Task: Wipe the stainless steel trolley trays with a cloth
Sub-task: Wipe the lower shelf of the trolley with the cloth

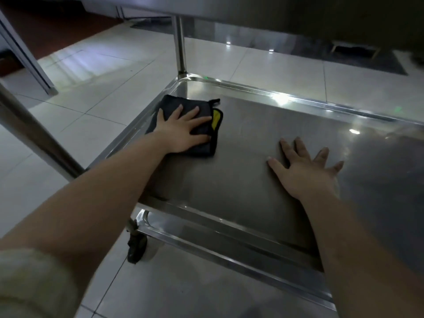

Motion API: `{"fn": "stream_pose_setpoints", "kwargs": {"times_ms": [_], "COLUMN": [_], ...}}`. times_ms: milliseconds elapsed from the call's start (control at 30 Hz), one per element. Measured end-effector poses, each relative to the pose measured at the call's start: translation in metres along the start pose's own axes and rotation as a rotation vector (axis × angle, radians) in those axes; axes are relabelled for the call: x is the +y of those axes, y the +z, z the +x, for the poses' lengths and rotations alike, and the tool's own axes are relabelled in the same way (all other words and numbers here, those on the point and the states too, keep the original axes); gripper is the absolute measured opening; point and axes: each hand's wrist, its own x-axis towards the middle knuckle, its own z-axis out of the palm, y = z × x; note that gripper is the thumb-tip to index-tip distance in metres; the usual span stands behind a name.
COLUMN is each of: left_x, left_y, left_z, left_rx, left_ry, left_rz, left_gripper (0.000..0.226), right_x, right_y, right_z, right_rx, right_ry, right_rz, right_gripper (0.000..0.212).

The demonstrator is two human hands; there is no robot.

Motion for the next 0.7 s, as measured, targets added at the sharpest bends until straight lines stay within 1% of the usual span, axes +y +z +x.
{"fn": "stream_pose_setpoints", "kwargs": {"times_ms": [67,133,267,333,467,600,700], "left_x": [0.021,0.053,0.129,0.146,0.121,0.091,0.089], "left_y": [-0.001,-0.001,0.007,0.011,0.013,0.027,0.030], "left_z": [0.037,0.059,0.069,0.057,-0.002,-0.097,-0.125], "left_rx": [-0.007,-0.006,-0.007,-0.026,-0.059,-0.031,-0.036], "left_ry": [-0.050,-0.056,0.105,0.173,0.245,0.311,0.303], "left_rz": [0.002,-0.007,-0.041,-0.037,0.021,0.018,0.036], "left_gripper": [0.065,0.068,0.067,0.064,0.060,0.072,0.073], "right_x": [0.001,0.003,0.005,0.005,0.007,0.007,0.007], "right_y": [0.002,0.004,0.006,0.006,0.004,0.003,0.004], "right_z": [0.002,0.004,0.007,0.006,0.004,0.006,0.006], "right_rx": [0.014,0.020,0.026,0.029,0.026,0.032,0.044], "right_ry": [0.005,0.003,0.004,0.003,-0.046,-0.053,-0.045], "right_rz": [0.001,0.004,0.009,0.025,0.036,0.035,0.052], "right_gripper": [0.074,0.075,0.076,0.076,0.077,0.078,0.081]}}
